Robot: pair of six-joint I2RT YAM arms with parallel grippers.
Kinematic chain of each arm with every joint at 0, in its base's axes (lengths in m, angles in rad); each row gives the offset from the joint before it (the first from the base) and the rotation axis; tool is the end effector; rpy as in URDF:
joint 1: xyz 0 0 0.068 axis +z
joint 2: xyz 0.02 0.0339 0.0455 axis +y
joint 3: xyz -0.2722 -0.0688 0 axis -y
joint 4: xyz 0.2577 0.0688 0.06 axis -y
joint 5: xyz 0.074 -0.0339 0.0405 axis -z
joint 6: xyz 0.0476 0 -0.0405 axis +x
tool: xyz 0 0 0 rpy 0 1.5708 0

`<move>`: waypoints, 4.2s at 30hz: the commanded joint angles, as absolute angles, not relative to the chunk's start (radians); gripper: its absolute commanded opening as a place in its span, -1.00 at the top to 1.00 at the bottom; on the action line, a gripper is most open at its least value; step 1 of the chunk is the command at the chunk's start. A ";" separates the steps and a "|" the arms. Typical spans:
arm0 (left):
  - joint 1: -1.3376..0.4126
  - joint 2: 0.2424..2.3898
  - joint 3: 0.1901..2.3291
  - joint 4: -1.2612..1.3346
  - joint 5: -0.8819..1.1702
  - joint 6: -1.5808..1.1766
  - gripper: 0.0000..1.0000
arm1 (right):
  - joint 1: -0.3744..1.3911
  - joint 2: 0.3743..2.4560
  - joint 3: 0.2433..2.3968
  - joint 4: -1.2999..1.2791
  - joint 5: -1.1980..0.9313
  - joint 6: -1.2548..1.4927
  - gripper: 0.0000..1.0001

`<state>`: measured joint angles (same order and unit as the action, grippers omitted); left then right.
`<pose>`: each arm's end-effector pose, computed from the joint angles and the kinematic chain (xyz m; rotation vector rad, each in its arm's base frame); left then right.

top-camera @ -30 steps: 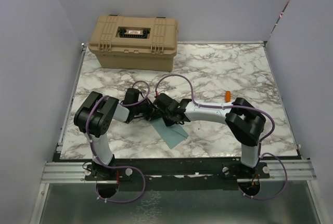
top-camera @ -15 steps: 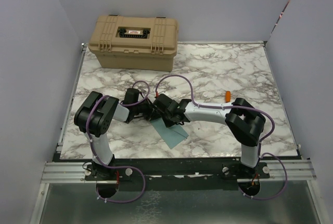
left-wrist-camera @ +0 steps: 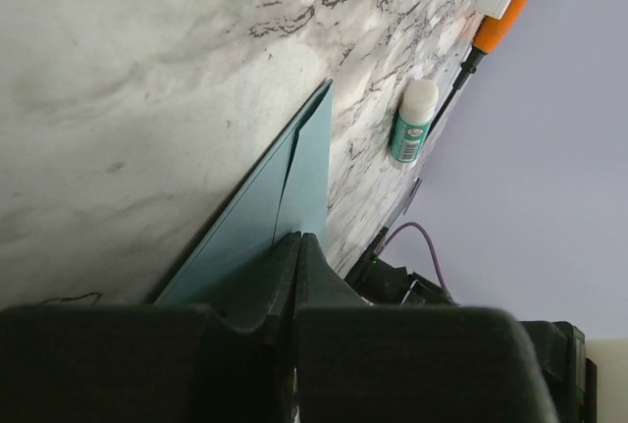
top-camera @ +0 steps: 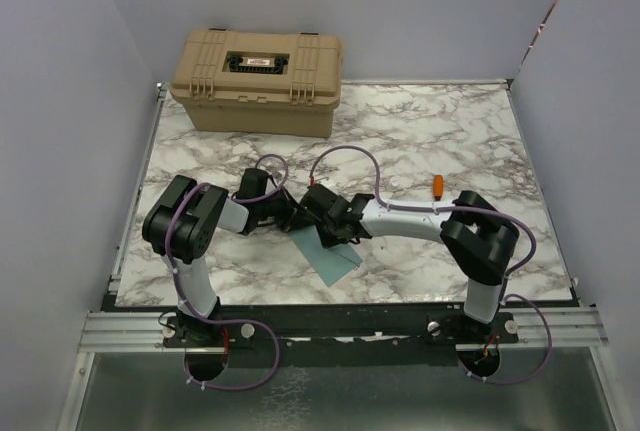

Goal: Place the letter into the envelope and seal it

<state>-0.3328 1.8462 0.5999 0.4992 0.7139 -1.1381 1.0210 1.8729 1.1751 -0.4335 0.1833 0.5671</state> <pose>0.2863 -0.1320 0.0756 -0.6277 2.5520 -1.4775 0.2103 0.3266 0.1444 -0.5522 2.6372 0.2556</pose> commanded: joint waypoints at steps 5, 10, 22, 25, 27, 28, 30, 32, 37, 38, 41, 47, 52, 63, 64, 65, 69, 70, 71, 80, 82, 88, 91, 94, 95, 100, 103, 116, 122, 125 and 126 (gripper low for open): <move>-0.327 1.904 0.589 0.378 0.584 -1.074 1.00 | 1.036 1.919 1.012 -0.726 0.125 0.626 0.80; -0.328 1.904 0.592 0.373 0.590 -1.068 1.00 | 1.018 1.884 0.984 -0.747 0.144 0.692 0.86; -0.327 1.900 0.627 0.369 0.647 -1.056 1.00 | 0.999 1.759 1.098 -0.783 0.144 0.687 0.85; -0.327 1.895 0.644 0.360 0.660 -1.051 1.00 | 0.999 1.773 1.206 -0.750 0.138 0.663 0.84; -0.327 1.900 0.653 0.348 0.660 -1.043 1.00 | 0.998 1.801 1.268 -0.720 0.141 0.652 0.80; -0.327 1.905 0.654 0.348 0.663 -1.042 1.00 | 0.995 1.822 1.296 -0.706 0.140 0.648 0.79; -0.327 1.913 0.653 0.347 0.665 -1.042 1.00 | 0.991 1.873 1.343 -0.687 0.139 0.642 0.77; -0.327 1.917 0.650 0.347 0.664 -1.044 1.00 | 0.988 1.921 1.375 -0.666 0.148 0.643 0.76; -0.327 1.919 0.647 0.347 0.669 -1.047 1.00 | 0.952 1.988 1.417 -0.639 0.137 0.644 0.74; -0.327 1.920 0.645 0.347 0.669 -1.046 1.00 | 0.942 1.992 1.420 -0.632 0.129 0.643 0.74; -0.327 1.927 0.635 0.348 0.669 -1.042 1.00 | 0.930 1.992 1.423 -0.609 0.133 0.622 0.73; -0.327 1.934 0.630 0.349 0.670 -1.042 1.00 | 0.928 2.022 1.464 -0.592 0.123 0.578 0.73; -0.327 1.936 0.631 0.348 0.666 -1.046 1.00 | 0.928 2.060 1.478 -0.574 0.099 0.564 0.76; -0.325 1.933 0.621 0.356 0.637 -1.066 1.00 | 0.930 2.044 1.361 -0.587 0.044 0.526 0.79; -0.325 1.933 0.620 0.356 0.636 -1.067 1.00 | 0.930 2.037 1.348 -0.592 0.019 0.506 0.83; -0.324 1.931 0.617 0.357 0.635 -1.068 1.00 | 0.934 2.034 1.336 -0.600 0.008 0.484 0.88; -0.314 1.929 0.608 0.360 0.635 -1.065 1.00 | 0.955 2.008 1.261 -0.622 -0.051 0.438 0.91; -0.313 1.930 0.607 0.360 0.636 -1.062 1.00 | 0.960 1.999 1.242 -0.624 -0.054 0.433 0.91; -0.312 1.931 0.607 0.360 0.637 -1.063 1.00 | 0.965 1.990 1.225 -0.624 -0.061 0.428 0.89; -0.312 1.933 0.608 0.359 0.637 -1.056 1.00 | 0.976 2.013 1.210 -0.647 -0.007 0.437 0.80; -0.312 1.933 0.607 0.358 0.637 -1.055 1.00 | 0.976 2.028 1.235 -0.668 0.050 0.453 0.79; -0.311 1.930 0.613 0.343 0.633 -1.043 1.00 | 0.976 2.051 1.278 -0.771 0.145 0.471 0.70; -0.312 1.928 0.628 0.312 0.623 -1.018 1.00 | 0.977 2.013 1.238 -0.788 0.166 0.474 0.64; -0.312 1.919 0.653 0.248 0.604 -0.971 1.00 | 0.976 1.965 1.186 -0.786 0.160 0.477 0.56; -0.312 1.913 0.665 0.217 0.591 -0.946 1.00 | 0.976 1.951 1.174 -0.786 0.156 0.481 0.53; -0.313 1.902 0.705 0.136 0.563 -0.885 1.00 | 0.971 1.923 1.123 -0.762 0.122 0.507 0.51; -0.314 1.905 0.707 0.133 0.565 -0.882 1.00 | 0.969 1.911 1.083 -0.737 0.094 0.534 0.51; -0.336 1.883 0.754 0.104 0.569 -0.873 1.00 | 0.956 1.657 0.979 -0.716 0.047 0.617 0.56; -0.353 1.793 0.822 0.063 0.613 -0.858 0.69 | 0.880 1.489 1.037 -0.671 0.104 0.655 0.31; -0.353 1.704 0.856 0.012 0.618 -0.859 0.22 | 0.818 1.437 1.050 -0.642 0.164 0.664 0.11; -0.353 1.668 0.865 0.003 0.607 -0.863 0.06 | 0.788 1.425 1.051 -0.630 0.172 0.664 0.05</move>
<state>-0.3550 1.8011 0.8116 0.0967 0.6846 -0.8940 0.8635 1.4879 1.0195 -0.6556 0.0872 0.6357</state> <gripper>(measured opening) 0.272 0.430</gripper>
